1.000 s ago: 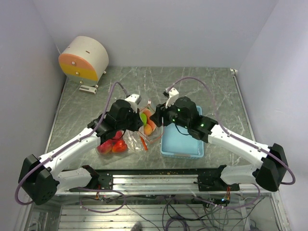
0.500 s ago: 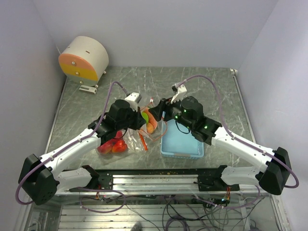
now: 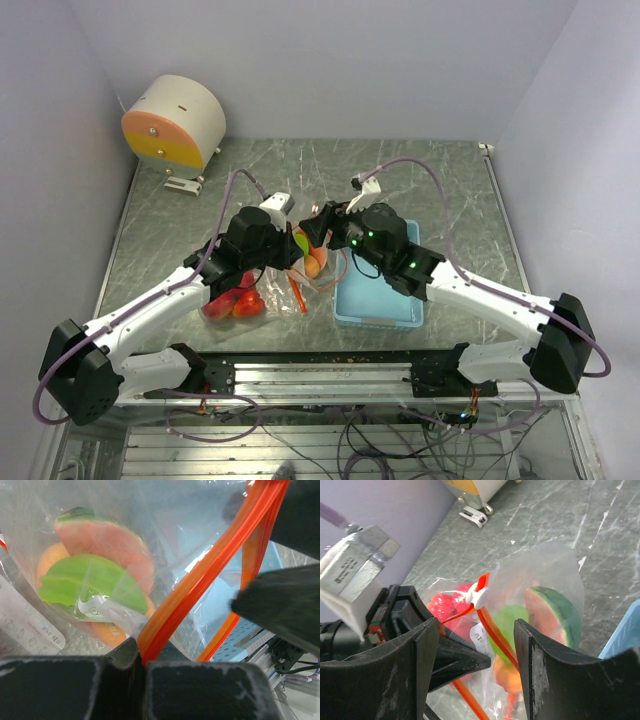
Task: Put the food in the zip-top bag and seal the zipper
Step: Zip the zipper food storage bag at the center of the board.
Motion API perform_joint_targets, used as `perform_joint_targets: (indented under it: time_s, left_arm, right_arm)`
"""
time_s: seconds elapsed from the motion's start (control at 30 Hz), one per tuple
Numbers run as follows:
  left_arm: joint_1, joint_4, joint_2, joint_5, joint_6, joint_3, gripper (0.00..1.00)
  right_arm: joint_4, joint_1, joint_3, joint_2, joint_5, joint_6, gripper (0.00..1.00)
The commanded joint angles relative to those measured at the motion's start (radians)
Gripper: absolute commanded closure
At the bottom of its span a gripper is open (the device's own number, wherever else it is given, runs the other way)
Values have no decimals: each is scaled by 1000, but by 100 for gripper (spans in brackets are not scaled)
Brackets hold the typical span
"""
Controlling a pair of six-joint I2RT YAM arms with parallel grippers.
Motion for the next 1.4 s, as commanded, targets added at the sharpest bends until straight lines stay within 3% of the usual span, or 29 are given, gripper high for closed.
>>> perform_joint_targets:
  time_s: [0.0,0.13,0.23,0.4,0.47,0.63,0.77,0.9,0.93,0.97,1.17,1.37]
  left_arm:
    - [3,29,14,24,3,21,93]
    - [4,29,12,27,2,23,93]
    - [3,20,7,23,7,25,93]
    - [4,-9,0,9,21,43,93]
    - [4,-35,-4,11,34,66,92]
    - [4,-56,-36,23,57,100,91]
    - [3,-63,-49,73,69,104,68]
    - [4,-92,-95,136,96,104,21]
    - [4,-107,-113,150,118,110,5]
    - [3,-132,-134,160,140,122,1]
    - [4,-368,-289,120,320,241,0]
    - [4,-376,-506,2,430,236,0]
  right_arm:
    - [7,35,37,38,136,38,39]
    - [25,70,40,52,212,32,48]
    - [5,91,52,68,251,19,67]
    - [-9,126,52,56,313,-25,86]
    - [-10,128,42,43,321,-47,99]
    - [26,116,-2,4,329,-101,100]
    - [51,99,-10,-4,308,-137,100]
    - [61,71,-18,-18,268,-180,100]
    - [68,63,-24,-26,253,-192,100]
    - [71,53,-29,-32,237,-208,100]
    - [77,-38,-41,-88,49,-293,100]
    - [39,-145,10,-111,-292,-375,100]
